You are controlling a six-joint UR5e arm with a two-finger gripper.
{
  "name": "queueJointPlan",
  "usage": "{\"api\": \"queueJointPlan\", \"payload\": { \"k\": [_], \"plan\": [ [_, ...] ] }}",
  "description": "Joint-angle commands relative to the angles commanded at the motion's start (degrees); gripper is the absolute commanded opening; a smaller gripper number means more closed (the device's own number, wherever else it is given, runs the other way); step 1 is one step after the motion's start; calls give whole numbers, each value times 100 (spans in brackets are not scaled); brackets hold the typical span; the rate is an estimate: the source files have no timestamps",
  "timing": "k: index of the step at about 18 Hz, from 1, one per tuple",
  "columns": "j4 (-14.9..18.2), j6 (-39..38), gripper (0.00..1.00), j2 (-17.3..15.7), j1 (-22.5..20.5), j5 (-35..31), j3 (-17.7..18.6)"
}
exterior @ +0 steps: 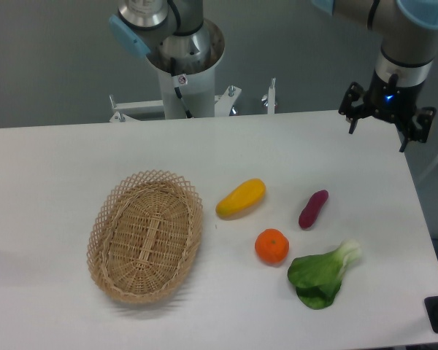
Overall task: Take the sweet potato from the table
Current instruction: 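Move the open gripper over the purple sweet potato and lower it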
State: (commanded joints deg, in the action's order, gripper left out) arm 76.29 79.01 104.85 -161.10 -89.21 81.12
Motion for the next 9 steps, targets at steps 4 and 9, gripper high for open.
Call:
{"api": "queueJointPlan", "payload": {
  "k": [4, 9],
  "plan": [
    [9, 9, 100, -9, 62, -18, 44],
    [-158, 0, 100, -61, 62, -9, 298]
  ]
}}
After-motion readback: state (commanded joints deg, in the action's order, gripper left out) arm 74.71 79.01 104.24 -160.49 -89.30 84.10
